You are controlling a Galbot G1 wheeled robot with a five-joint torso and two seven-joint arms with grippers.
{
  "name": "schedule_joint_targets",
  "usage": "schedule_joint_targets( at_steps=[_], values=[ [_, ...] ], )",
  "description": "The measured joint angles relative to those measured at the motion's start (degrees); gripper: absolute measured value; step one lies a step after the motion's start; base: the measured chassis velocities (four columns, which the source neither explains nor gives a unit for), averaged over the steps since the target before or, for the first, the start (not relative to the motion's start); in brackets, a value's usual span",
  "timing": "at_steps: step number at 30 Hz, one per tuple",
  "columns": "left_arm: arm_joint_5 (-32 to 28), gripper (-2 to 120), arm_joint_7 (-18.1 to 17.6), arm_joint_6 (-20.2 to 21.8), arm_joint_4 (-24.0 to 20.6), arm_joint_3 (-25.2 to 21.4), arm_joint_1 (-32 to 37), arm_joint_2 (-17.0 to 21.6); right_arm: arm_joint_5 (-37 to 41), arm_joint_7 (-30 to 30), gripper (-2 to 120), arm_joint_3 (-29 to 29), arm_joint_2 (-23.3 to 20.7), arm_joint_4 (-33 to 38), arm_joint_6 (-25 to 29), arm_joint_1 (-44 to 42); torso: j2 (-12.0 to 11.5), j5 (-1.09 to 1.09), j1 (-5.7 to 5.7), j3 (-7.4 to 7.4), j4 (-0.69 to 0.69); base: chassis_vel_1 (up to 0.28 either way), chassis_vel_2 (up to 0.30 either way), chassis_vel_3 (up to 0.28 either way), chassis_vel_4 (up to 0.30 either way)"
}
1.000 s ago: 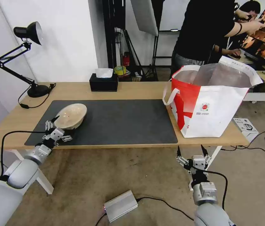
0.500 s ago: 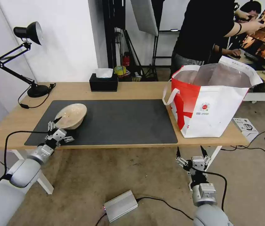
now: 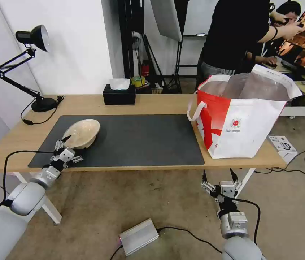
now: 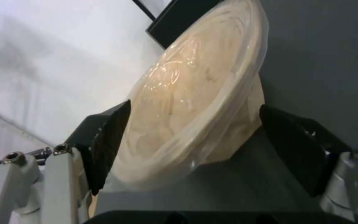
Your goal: Pick up the trash from the table and place it into the takeout bag.
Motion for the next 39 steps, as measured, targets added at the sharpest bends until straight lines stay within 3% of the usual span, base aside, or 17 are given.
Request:
schedule_joint_targets(
  at_steps=[11, 17, 34, 39],
  values=[
    [0.0, 75, 0.5, -0.2, -0.3, -1.2, 1.3, 0.2, -0.2, 0.1, 100, -0.5, 0.4, 0.0, 0.0, 0.2, 0.0, 0.0, 0.0, 0.0, 0.0, 0.0, 0.0, 0.0, 0.0],
    [0.0, 63, 0.6, -0.3, -0.3, -1.2, 1.2, 0.3, -0.2, 0.1, 100, -0.6, 0.5, -0.2, 0.0, 0.3, 0.0, 0.0, 0.0, 0.0, 0.0, 0.0, 0.0, 0.0, 0.0],
    [-0.3, 62, 0.6, -0.4, 1.6, 1.8, -1.7, 0.4, -0.4, 0.1, 99, -1.0, 1.1, -0.7, 0.0, 0.7, 0.0, 0.0, 0.0, 0.0, 0.0, 0.0, 0.0, 0.0, 0.0],
    [-0.3, 55, 1.4, -0.5, 2.0, 2.4, -2.0, 0.1, -0.4, 0.1, 99, -0.9, 1.2, -0.8, 0.0, 0.7, 0.0, 0.0, 0.0, 0.0, 0.0, 0.0, 0.0, 0.0, 0.0]
  ],
)
